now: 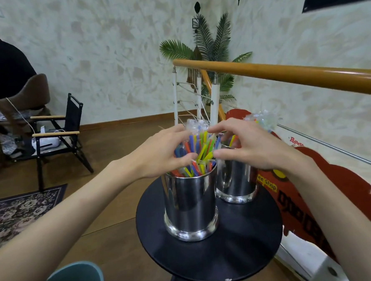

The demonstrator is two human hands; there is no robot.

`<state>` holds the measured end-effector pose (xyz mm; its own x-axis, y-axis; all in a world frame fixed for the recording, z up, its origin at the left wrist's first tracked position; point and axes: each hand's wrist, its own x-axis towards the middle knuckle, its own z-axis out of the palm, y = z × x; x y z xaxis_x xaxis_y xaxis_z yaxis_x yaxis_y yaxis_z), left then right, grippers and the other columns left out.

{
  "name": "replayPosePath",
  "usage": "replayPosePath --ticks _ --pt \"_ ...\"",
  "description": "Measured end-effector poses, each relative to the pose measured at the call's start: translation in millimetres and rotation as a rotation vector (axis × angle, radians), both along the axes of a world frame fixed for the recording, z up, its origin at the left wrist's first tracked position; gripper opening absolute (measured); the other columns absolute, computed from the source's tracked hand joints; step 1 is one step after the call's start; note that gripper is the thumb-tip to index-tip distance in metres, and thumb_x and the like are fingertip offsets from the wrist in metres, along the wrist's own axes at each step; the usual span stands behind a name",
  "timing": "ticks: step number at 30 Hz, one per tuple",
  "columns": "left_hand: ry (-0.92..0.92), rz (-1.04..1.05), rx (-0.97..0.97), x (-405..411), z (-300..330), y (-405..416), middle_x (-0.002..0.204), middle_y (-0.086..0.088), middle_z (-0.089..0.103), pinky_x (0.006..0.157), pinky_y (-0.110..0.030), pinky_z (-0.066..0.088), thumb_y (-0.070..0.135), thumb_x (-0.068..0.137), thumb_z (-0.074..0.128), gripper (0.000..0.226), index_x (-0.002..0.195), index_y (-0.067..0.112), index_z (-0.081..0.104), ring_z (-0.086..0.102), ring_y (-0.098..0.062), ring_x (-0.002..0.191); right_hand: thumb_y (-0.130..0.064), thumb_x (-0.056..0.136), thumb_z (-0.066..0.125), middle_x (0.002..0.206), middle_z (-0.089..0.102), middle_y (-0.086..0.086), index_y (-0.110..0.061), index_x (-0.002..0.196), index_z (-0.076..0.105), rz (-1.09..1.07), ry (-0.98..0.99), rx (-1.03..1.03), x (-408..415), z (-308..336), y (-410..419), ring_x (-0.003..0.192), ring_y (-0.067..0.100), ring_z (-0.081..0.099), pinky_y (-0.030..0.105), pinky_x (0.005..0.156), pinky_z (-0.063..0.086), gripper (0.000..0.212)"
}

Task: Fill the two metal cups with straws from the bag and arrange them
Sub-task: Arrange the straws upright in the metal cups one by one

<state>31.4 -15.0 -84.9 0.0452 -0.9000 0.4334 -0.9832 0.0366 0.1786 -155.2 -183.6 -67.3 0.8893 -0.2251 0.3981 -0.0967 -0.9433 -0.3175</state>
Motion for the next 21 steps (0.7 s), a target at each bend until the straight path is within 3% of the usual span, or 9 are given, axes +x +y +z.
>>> replayPosePath --ticks 4,7,10,12,14,17,21 --pt "0.112 -0.005 -0.113 -2.2 -7.2 3.4 0.121 0.005 0.055 0.087 -0.043 0.052 0.048 0.085 0.067 0.058 0.131 0.019 0.046 0.057 -0.012 0.105 -0.036 0.089 0.075 0.131 0.059 -0.011 -0.029 0.146 0.050 0.020 0.011 0.064 -0.6 -5.5 -0.7 0.109 0.002 0.059 0.023 0.086 0.055 0.063" --pt "0.142 -0.018 -0.175 -1.7 -9.7 6.3 0.131 0.008 0.053 0.091 -0.034 0.052 0.035 0.084 0.079 0.087 0.151 0.026 0.023 0.056 -0.007 0.109 -0.033 0.093 0.071 0.126 0.062 -0.011 -0.028 0.145 0.050 0.016 -0.008 0.086 -2.3 -6.5 -0.2 0.107 0.001 0.062 0.022 0.084 0.056 0.057" --pt "0.101 0.022 -0.223 -1.6 -9.5 7.7 0.135 0.003 0.054 0.089 -0.024 0.046 0.034 0.080 0.084 0.108 0.157 0.028 0.009 0.055 -0.007 0.107 -0.021 0.096 0.069 0.120 0.065 -0.009 -0.025 0.139 0.057 -0.001 -0.028 0.073 -2.7 -4.3 -2.4 0.101 0.001 0.063 0.024 0.084 0.056 0.046" --pt "0.057 0.035 -0.252 -2.2 -8.5 8.1 0.137 -0.001 0.055 0.093 -0.032 0.046 0.037 0.081 0.082 0.102 0.158 0.025 0.015 0.056 -0.011 0.112 -0.015 0.096 0.068 0.118 0.067 -0.009 -0.026 0.135 0.060 -0.014 -0.018 0.034 -2.5 -1.0 -5.3 0.098 0.001 0.063 0.026 0.086 0.056 0.041" --pt "-0.041 0.043 -0.251 -2.5 -7.5 8.3 0.136 0.002 0.056 0.096 -0.038 0.044 0.048 0.089 0.068 0.078 0.154 0.024 0.032 0.053 -0.012 0.116 -0.011 0.094 0.069 0.117 0.067 -0.009 -0.026 0.132 0.062 -0.019 -0.006 -0.005 -1.6 0.8 -6.3 0.096 0.000 0.063 0.025 0.085 0.056 0.041" --pt "-0.092 0.075 -0.197 -2.7 -4.7 9.5 0.132 0.008 0.060 0.094 -0.031 0.035 0.058 0.094 0.040 0.058 0.144 0.029 0.049 0.051 -0.008 0.117 -0.008 0.091 0.072 0.118 0.062 -0.010 -0.025 0.131 0.063 -0.016 -0.027 -0.068 0.1 -0.4 -4.4 0.094 0.001 0.062 0.019 0.079 0.054 0.044" --pt "-0.113 0.076 -0.135 -2.5 -3.9 10.9 0.120 0.014 0.064 0.090 -0.030 0.030 0.061 0.096 0.031 0.049 0.125 0.033 0.060 0.054 -0.008 0.113 -0.013 0.089 0.075 0.127 0.052 -0.009 -0.025 0.140 0.055 -0.052 -0.041 -0.070 1.4 -0.1 -9.8 0.099 0.004 0.059 0.024 0.084 0.054 0.056"
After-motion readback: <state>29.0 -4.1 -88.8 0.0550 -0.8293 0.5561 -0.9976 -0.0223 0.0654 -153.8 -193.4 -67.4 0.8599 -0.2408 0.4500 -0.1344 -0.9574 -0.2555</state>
